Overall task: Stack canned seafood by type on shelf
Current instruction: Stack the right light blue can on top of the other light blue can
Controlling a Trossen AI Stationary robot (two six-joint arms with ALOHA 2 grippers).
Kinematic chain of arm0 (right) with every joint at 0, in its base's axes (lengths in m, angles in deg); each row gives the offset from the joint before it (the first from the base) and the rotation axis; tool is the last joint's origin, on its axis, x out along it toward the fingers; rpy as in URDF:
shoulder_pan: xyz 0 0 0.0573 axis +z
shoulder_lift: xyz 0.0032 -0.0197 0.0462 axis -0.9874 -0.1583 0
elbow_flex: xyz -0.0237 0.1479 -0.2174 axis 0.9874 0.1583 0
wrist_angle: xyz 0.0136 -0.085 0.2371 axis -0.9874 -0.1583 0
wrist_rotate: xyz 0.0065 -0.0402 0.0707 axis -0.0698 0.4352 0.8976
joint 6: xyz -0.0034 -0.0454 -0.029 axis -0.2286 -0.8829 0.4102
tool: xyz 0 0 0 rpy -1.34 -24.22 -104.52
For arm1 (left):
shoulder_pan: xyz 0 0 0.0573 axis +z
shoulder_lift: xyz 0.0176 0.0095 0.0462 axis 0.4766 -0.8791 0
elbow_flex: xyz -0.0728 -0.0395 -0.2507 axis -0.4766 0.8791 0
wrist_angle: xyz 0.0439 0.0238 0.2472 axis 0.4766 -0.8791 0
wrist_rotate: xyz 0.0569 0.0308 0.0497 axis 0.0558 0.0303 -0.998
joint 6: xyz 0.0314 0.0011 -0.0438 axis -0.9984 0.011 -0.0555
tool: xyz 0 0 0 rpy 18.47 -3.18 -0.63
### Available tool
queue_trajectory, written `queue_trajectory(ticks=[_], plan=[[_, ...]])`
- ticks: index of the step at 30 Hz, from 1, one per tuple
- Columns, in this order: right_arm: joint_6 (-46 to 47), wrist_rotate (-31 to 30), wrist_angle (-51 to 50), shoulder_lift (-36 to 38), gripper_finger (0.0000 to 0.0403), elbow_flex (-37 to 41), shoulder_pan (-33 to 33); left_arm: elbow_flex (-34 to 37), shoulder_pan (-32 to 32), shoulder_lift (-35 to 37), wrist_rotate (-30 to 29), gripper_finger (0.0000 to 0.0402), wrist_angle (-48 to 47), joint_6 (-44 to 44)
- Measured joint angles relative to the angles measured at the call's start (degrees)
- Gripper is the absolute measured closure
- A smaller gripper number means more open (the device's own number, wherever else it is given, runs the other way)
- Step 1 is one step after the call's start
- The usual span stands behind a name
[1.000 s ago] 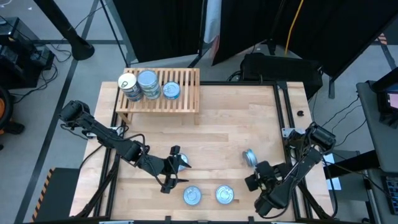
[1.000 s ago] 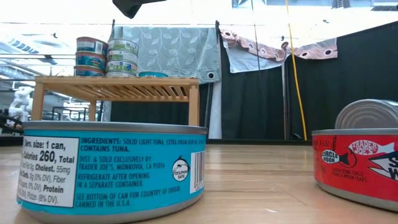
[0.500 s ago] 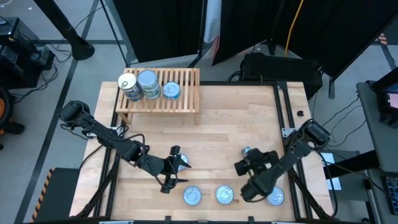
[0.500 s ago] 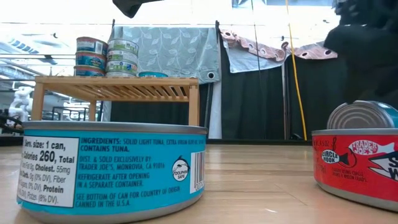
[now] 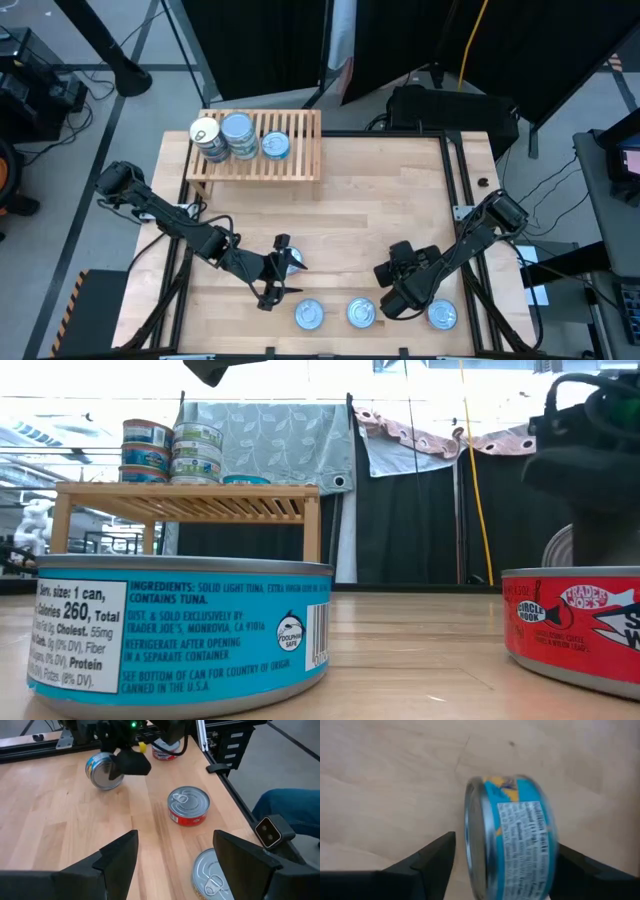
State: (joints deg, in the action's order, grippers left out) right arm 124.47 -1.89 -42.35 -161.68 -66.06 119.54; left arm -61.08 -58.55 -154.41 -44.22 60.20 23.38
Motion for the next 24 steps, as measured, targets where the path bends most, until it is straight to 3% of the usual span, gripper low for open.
queue_trajectory(ticks=[12,19,24], plan=[[-8.32,3.13,-0.15,0.00,0.0283,-0.11,-1.31,-1.27,1.10,0.04,-0.32,0.0136,0.11,-2.98],[-16.72,3.03,0.10,0.00,0.0271,-5.14,-2.83,-1.27,1.67,1.80,-2.04,0.0136,-0.79,-3.12],[-26.30,-1.29,0.03,0.00,0.0260,-11.34,-4.88,-1.28,1.57,6.25,-3.03,0.0136,-5.52,-2.67]])
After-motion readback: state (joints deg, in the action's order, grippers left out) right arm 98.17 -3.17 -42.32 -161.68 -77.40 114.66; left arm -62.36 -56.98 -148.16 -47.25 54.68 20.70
